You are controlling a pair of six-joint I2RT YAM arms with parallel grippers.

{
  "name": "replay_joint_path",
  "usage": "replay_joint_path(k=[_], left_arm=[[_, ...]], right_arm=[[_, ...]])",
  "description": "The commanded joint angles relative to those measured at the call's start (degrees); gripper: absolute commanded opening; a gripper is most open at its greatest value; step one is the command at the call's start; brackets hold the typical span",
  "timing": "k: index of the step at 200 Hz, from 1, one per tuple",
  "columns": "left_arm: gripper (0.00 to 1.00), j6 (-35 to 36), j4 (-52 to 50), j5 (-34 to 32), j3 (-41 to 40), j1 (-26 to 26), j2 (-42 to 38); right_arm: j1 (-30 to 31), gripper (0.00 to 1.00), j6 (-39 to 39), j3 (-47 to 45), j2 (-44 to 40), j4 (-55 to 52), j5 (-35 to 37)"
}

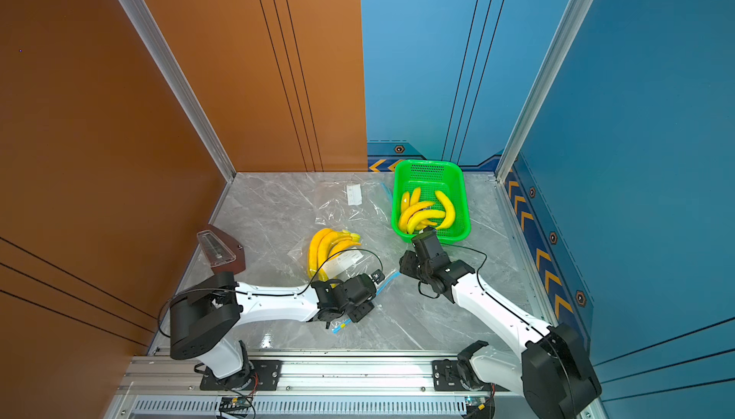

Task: Open the zip-top bag and take out the banana
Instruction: Open the zipper of the food storage bag at the center of the board.

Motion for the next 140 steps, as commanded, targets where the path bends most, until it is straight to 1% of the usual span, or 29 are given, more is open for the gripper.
replay_joint_path(k=[1, 18, 44, 60, 72, 84, 106, 126, 140], left_arm=[[0.6, 0.5, -1.5, 3.1, 1.0, 0.9, -0.3], [0.58, 0.4, -1.4, 5.4, 0.5, 1.5, -1.9], [0.42, 0.0, -1.4, 6.1, -0.5, 2.7, -3.8], [0.31, -0.2, -1.4, 6.6, -0.9, 3.3, -4.3], [0.24, -0.4, -1.3, 7.1, -1.2, 3.7, -4.6], [0.19, -0.7, -1.2, 7.5, -1.4, 3.9, -5.1], [0.15, -1.1, -0.7, 8.4, -1.8, 4.1, -6.4], [0.15, -1.5, 1.2, 9.9, -2.8, 4.4, -8.0], [0.14, -2.1, 3.3, 11.3, -4.2, 4.9, -9.4]], right_arm=[[1.2, 0.46, -2.1, -0.9, 0.6, -0.3, -0.4], [2.9, 0.46, -2.0, -1.5, 1.2, 0.3, -0.4], [6.1, 0.46, -0.6, -3.7, 1.5, 2.9, 0.7], [6.7, 0.45, 1.1, -6.4, 0.5, 6.1, 1.3], [6.6, 0.45, 2.1, -9.2, -0.8, 10.1, 0.4], [6.7, 0.45, 1.9, -11.3, -1.7, 14.2, -1.6], [6.8, 0.45, 1.2, -14.8, -2.0, 22.8, -5.9], [7.3, 0.47, 1.8, -17.4, -0.3, 31.8, -9.4], [8.5, 0.48, 1.8, -17.9, 1.8, 36.0, -9.9]])
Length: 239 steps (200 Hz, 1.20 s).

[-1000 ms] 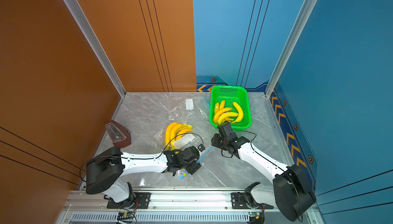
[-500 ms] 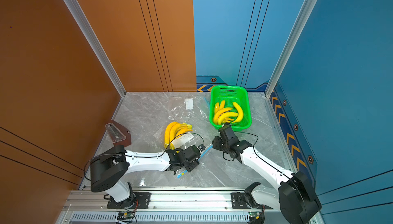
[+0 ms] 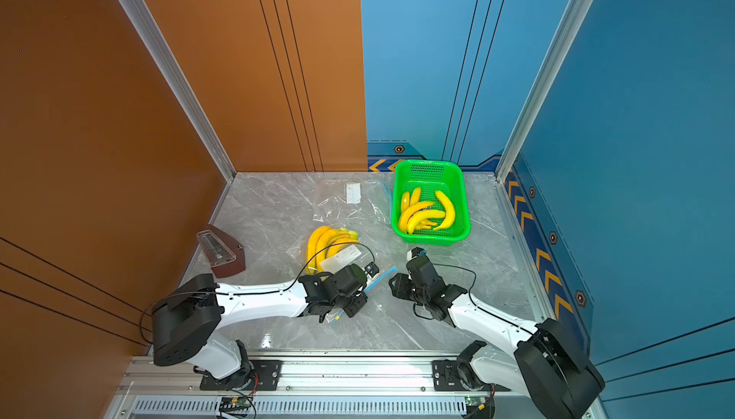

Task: Open the zip-top bag and take out the banana
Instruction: Open the zipper of the food storage bag at the center of the board.

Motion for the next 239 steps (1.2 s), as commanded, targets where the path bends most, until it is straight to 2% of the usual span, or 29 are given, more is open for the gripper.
replay_joint_path(k=[1, 21, 41, 69, 94, 102, 143, 198, 239], left_arm=[[0.14, -1.3, 2.9, 3.7, -2.4, 1.3, -2.9], [0.1, -2.6, 5.7, 6.2, -4.5, 3.0, -4.8], [0.09, -2.8, 6.0, 6.4, -5.2, 3.9, -5.7], [0.08, -3.7, 7.2, 8.2, -6.2, 4.9, -6.1], [0.05, -3.9, 8.0, 8.4, -6.4, 5.3, -5.9], [0.05, -4.1, 8.1, 8.4, -6.4, 5.4, -5.8], [0.05, -4.2, 8.2, 9.1, -6.4, 5.4, -5.8], [0.07, -4.2, 8.2, 10.3, -6.9, 5.5, -5.6], [0.1, -4.0, 8.7, 10.8, -7.1, 5.3, -5.6]], right_arm=[[1.6, 0.48, 0.8, -1.4, 2.6, 13.9, -4.0], [3.6, 0.48, 0.7, -1.4, 5.0, 18.4, -4.2], [3.8, 0.49, 0.7, -2.5, 4.2, 21.4, -3.1], [3.8, 0.48, -1.4, -2.6, 2.7, 20.2, -2.1], [3.8, 0.46, -2.1, -1.0, 5.6, 18.8, -3.7], [5.7, 0.45, -2.3, -0.5, 6.6, 18.3, -3.8], [7.1, 0.44, -2.6, 0.9, 11.0, 18.3, -3.2], [7.7, 0.46, 0.1, 1.7, 11.5, 21.6, -2.9], [7.6, 0.45, -1.3, 3.3, 12.2, 17.9, -1.2]])
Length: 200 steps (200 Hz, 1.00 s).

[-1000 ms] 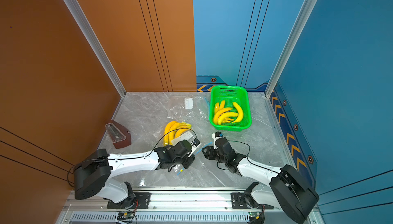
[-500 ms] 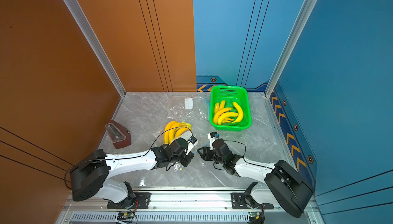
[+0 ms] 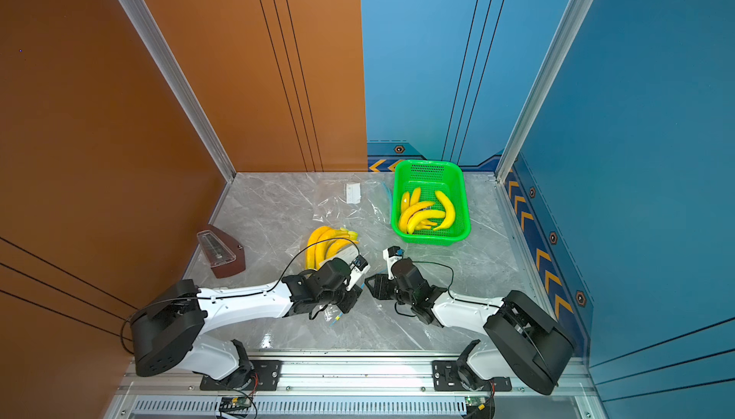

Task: Open the zip-top bag and take out the banana
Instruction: Open the zipper of the food storage bag at the center of the board.

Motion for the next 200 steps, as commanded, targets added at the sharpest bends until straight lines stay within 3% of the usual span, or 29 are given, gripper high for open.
replay_joint_path(k=[1, 29, 58, 94, 126, 200], left_arm=[[0.1, -0.5, 0.9, 1.7, -0.8, 0.2, -0.6], [0.1, -0.5, 1.2, 1.5, -0.8, 0.2, -1.0], [0.12, -0.2, 1.2, 1.3, -1.0, 0.4, -0.2], [0.37, 0.4, 0.6, 3.5, -1.8, 0.9, -1.7], [0.46, 1.9, -3.6, 3.9, -1.3, 1.5, -3.9], [0.45, 2.9, -5.9, 2.0, -1.6, 1.7, -4.2]], right_arm=[[0.4, 0.45, -0.8, 2.1, 0.7, -1.8, 1.5], [0.4, 0.39, -1.1, 2.2, 2.8, -1.6, 0.9], [0.8, 0.38, -1.3, 2.4, 1.0, -2.6, 1.2], [1.0, 0.26, -2.9, 3.4, -0.4, -6.5, 3.6], [0.9, 0.27, -3.3, 3.5, -0.4, -7.0, 3.7], [1.5, 0.28, -3.3, 3.6, -0.1, -6.8, 4.0]])
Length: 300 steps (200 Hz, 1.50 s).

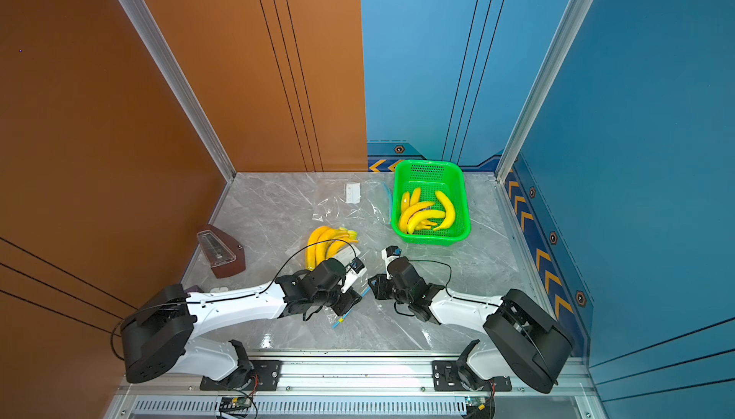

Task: Open the zip-top bag and take out the banana
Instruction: Open the zipper of the food storage bag at the center of the board.

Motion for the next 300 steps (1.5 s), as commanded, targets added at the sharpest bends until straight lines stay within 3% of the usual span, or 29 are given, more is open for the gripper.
replay_joint_path(k=[1, 65, 186, 247, 276, 300], left_arm=[[0.45, 1.2, -1.8, -0.7, -0.5, 0.6, -1.0], [0.34, 1.9, -2.1, -2.8, -0.1, 0.6, 2.1], [0.36, 2.4, -2.3, -3.1, 1.9, -0.5, 6.8], [0.12, 0.6, -2.6, -7.7, 3.0, -0.8, 6.5], [0.0, -1.2, -2.9, -12.9, 3.9, -0.8, 3.6], [0.0, -2.8, -3.0, -16.9, 4.9, -0.6, 1.3]], right_arm=[[0.4, 0.28, -1.2, 1.5, -0.8, -1.3, 1.1], [0.9, 0.28, -1.0, 1.7, -0.6, -1.0, 1.1], [1.2, 0.28, -1.0, 1.8, -0.2, -0.9, 1.3], [1.1, 0.32, -1.4, 1.6, -1.6, -3.1, 2.7], [1.2, 0.38, -2.6, 0.9, -8.6, -9.4, 5.6], [1.3, 0.37, -4.1, -0.8, -17.7, -13.0, 7.4]])
